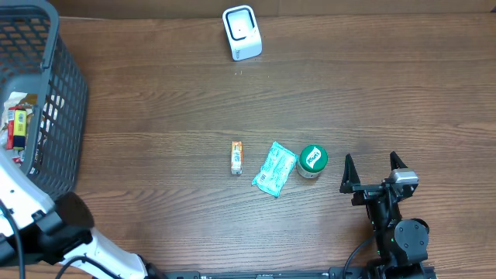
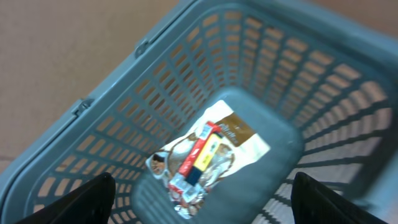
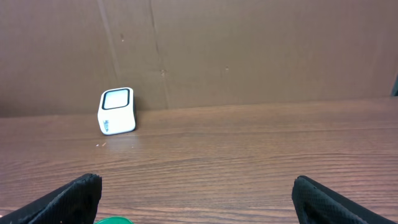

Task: Scan the item barcode
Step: 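Move the left gripper left into the grey basket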

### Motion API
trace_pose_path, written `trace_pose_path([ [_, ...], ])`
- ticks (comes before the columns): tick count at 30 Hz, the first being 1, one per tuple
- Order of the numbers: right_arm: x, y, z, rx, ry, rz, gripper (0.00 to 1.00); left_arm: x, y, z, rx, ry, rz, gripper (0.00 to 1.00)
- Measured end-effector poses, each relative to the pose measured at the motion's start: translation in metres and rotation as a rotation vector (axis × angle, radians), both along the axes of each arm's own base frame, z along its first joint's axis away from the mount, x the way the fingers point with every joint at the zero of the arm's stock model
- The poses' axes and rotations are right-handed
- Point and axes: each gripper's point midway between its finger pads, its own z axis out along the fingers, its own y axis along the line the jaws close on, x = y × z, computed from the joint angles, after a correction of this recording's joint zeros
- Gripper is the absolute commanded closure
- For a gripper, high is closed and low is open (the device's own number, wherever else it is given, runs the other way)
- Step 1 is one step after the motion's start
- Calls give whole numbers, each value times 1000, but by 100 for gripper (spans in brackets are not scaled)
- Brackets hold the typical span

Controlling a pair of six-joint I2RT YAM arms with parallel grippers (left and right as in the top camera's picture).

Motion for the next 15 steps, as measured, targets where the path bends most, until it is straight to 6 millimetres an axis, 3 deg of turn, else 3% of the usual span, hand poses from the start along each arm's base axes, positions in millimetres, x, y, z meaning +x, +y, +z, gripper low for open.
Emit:
trace_pose_path([
  [8, 0, 0, 0, -1, 0, 0, 0, 5, 46, -68, -88, 139, -55, 19],
  [15, 0, 0, 0, 0, 0, 0, 0, 15, 77, -172, -210, 323, -117, 18],
])
